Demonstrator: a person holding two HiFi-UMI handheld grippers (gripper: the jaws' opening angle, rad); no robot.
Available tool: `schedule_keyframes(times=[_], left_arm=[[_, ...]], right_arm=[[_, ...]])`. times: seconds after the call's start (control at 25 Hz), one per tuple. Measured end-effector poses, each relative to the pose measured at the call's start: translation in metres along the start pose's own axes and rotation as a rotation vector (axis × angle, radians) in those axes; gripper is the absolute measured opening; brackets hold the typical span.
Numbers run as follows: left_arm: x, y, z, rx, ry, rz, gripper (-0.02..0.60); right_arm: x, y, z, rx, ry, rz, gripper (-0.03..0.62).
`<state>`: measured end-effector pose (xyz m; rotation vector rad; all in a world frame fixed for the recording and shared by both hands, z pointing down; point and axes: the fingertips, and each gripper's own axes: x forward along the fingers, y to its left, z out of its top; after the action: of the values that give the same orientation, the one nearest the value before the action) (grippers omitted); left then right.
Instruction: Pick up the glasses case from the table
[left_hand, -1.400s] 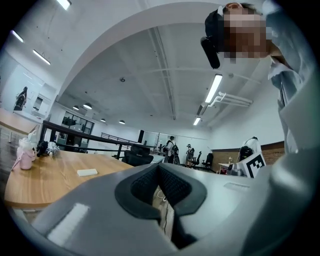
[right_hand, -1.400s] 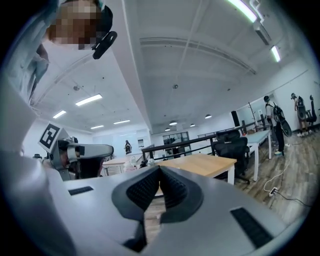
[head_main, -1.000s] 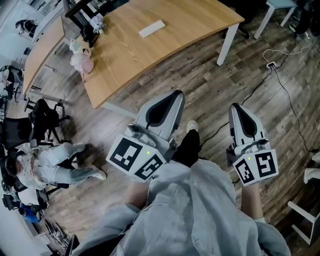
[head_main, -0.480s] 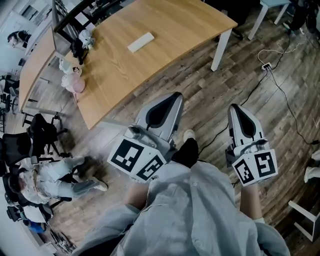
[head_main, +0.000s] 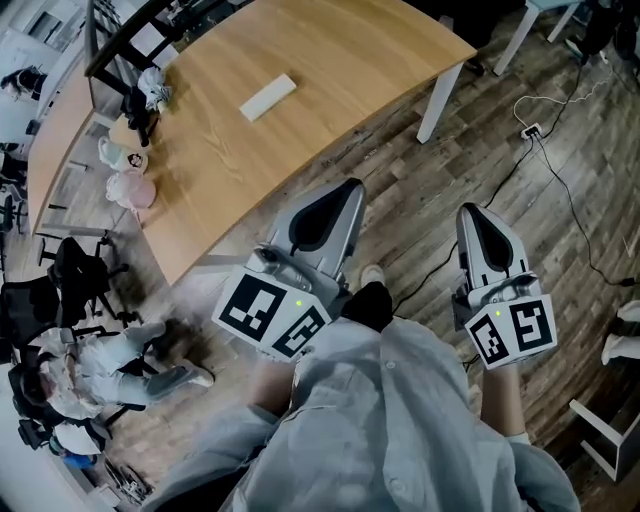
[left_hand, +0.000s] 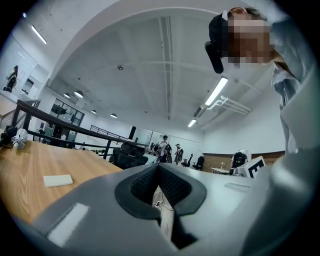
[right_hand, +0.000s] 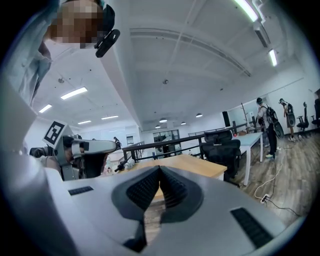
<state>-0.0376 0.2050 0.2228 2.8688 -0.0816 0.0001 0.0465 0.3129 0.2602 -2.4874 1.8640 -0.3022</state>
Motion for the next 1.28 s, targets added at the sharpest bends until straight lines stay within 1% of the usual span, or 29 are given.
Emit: schedule_keyframes(times=[0.16,0.44,0.72,0.96,1.28], left_arm=[[0.019,0.020,0.000,-0.008,0.004,0.008,0.005],[0.049,0.056,0.000,-0.023,0.002,0.044,0.005],[0.055,0.080,0.001,-0.026,0.011,0.085,0.005],[0.039,0.094,0.000,-0.015,0.017,0.129,0.005],[0.006,0.110,0.010,-0.008,-0.022,0.212,0.005]], right_arm=[[0.025,-0.013,0.001,-0.005,0.024,0.005,0.002],[0.070,-0.031,0.005,-0.021,0.046,0.046,0.002],[0.098,-0.033,0.005,-0.017,0.059,0.081,0.002],[0.115,-0.023,-0.001,0.000,0.070,0.115,0.002],[0.127,0.005,0.005,-0.035,0.073,0.187,0.002]])
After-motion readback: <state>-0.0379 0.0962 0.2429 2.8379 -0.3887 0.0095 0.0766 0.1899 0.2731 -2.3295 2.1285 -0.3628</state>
